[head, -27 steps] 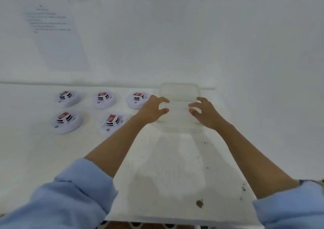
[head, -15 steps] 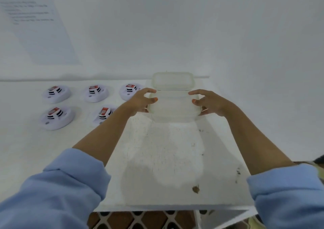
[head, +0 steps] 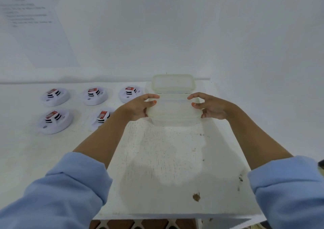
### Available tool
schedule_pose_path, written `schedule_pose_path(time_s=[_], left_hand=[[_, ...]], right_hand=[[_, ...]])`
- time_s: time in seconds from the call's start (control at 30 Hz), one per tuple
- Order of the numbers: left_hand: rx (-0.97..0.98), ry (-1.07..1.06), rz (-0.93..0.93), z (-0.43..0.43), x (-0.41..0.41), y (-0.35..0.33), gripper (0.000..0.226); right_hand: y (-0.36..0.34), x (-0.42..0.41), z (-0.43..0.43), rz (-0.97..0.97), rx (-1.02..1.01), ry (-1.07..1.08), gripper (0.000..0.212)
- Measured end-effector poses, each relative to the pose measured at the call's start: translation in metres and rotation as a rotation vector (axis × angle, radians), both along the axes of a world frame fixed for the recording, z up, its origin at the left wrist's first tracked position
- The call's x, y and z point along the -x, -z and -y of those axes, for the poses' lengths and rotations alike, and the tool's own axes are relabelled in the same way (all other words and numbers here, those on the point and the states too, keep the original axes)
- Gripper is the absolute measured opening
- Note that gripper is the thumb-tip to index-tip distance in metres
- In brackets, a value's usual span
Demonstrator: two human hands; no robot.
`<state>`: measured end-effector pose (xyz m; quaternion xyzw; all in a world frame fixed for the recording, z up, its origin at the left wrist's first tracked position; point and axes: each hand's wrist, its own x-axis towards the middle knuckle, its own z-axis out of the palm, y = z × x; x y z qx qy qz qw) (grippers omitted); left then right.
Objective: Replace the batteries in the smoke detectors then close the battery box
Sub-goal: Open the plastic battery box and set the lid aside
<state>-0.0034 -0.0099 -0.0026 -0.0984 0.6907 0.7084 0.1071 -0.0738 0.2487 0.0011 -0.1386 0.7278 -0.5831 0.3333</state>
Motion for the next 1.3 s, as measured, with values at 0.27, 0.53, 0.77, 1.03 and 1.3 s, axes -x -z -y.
schedule_pose_path(time_s=[0.27,0.53,0.77,1.03,1.3], left_hand=[[0.072,0.013,-0.005,0.0,0.0,-0.001,0.021],[0.312,-0.047,0.21,0.003,-0.011,-0.02,0.067],[0.407,-0.106,0.026,-0.006,-0.014,-0.019,0.062],[-0.036,-0.105,0.203,-0.029,-0.031,-0.012,0.075],[-0.182,-0.114,0.182,-0.036,-0.034,0.002,0.079]], right_hand=[[-0.006,0.005,-0.002,-0.178,-0.147,0.045,0.035],[-0.016,0.011,0.0,-0.262,-0.262,-0.05,0.069],[-0.03,-0.006,-0.006,-0.157,-0.414,-0.243,0.044],[-0.014,-0.013,0.002,-0.033,-0.134,-0.21,0.057],[0.008,-0.011,-0.001,0.184,0.127,-0.185,0.049]])
